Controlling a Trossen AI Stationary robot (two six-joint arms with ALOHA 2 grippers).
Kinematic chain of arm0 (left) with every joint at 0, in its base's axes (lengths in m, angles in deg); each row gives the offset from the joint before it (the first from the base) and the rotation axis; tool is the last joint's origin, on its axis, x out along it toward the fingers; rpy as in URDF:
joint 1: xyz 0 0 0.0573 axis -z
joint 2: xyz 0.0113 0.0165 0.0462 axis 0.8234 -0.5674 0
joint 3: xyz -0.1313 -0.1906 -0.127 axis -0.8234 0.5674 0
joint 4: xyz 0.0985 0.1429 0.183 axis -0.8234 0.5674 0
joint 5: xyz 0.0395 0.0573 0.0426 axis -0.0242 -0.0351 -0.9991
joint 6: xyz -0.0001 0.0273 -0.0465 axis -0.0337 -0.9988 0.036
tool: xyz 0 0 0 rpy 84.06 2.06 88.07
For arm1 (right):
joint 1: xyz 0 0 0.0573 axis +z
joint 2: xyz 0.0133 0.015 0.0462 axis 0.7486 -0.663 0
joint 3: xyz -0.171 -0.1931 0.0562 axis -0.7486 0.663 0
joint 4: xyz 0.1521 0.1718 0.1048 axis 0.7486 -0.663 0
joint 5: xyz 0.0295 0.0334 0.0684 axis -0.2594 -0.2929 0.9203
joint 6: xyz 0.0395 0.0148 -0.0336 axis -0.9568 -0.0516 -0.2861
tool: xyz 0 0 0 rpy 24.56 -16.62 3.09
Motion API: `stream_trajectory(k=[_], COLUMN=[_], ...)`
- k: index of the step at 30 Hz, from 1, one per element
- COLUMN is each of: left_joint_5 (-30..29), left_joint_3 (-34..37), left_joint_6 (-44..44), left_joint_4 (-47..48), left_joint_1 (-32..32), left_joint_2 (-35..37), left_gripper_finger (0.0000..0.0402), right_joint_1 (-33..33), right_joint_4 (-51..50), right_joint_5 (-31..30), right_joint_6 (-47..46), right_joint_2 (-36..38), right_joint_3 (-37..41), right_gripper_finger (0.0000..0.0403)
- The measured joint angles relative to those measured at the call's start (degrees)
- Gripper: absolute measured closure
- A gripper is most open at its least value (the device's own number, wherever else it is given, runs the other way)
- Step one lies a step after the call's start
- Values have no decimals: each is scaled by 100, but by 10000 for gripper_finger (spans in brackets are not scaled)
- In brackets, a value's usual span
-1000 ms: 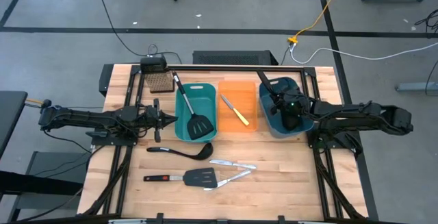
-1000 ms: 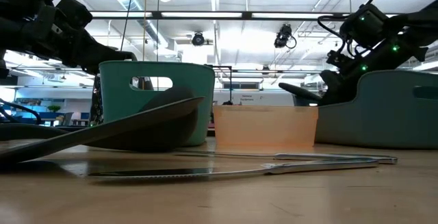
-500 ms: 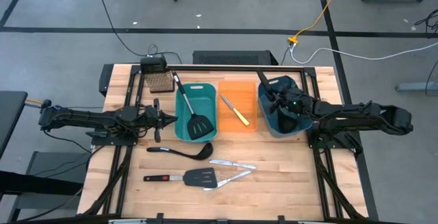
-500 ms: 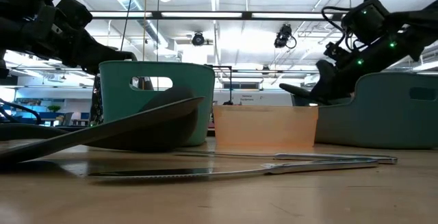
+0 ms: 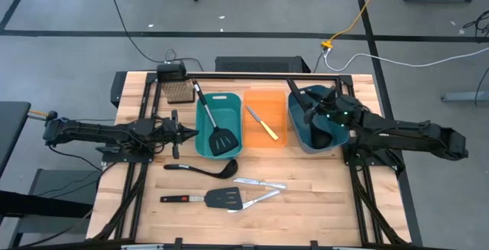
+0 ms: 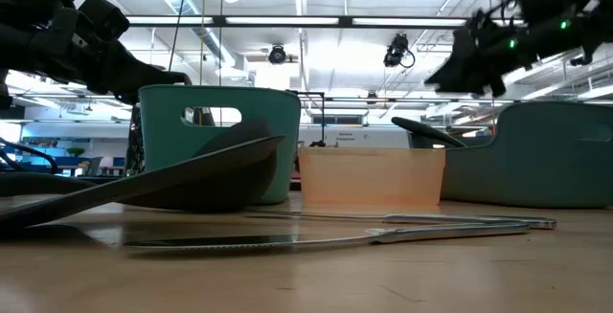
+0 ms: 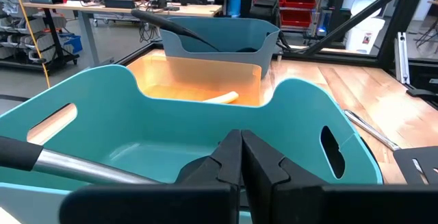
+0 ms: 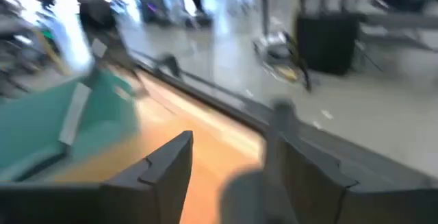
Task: Pick & Place Kitchen Items
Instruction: Put the black spatula into the dark green bin
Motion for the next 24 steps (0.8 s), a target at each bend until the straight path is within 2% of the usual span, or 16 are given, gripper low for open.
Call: stream_trajectory(k=[3, 5, 10, 11, 16, 20, 24], left_joint_5=[0, 0, 0, 0, 0, 0, 0], left_joint_3=[0, 0, 0, 0, 0, 0, 0], left_joint_6=[0, 0, 0, 0, 0, 0, 0], left_joint_4=[24, 86, 197, 216, 216, 216, 216], left_joint_1=[0, 1, 2, 0, 0, 2, 0], left_joint_2=[2, 2, 2, 1, 1, 0, 1], left_gripper_finger=[392, 392, 392, 392, 392, 392, 392], right_joint_1=[175, 340, 719, 770, 991, 1199, 1462], right_joint_4=[5, -1, -1, -8, -175, -532, -812], right_joint_5=[443, 820, 1564, 1739, 1975, 2263, 2296], right_joint_6=[238, 485, 803, 860, 882, 1124, 1244], right_joint_2=[275, 441, 804, 900, 1449, 1929, 2306], right_joint_3=[-263, -385, -547, -547, -547, -547, -458], right_gripper_finger=[215, 249, 372, 386, 381, 396, 395])
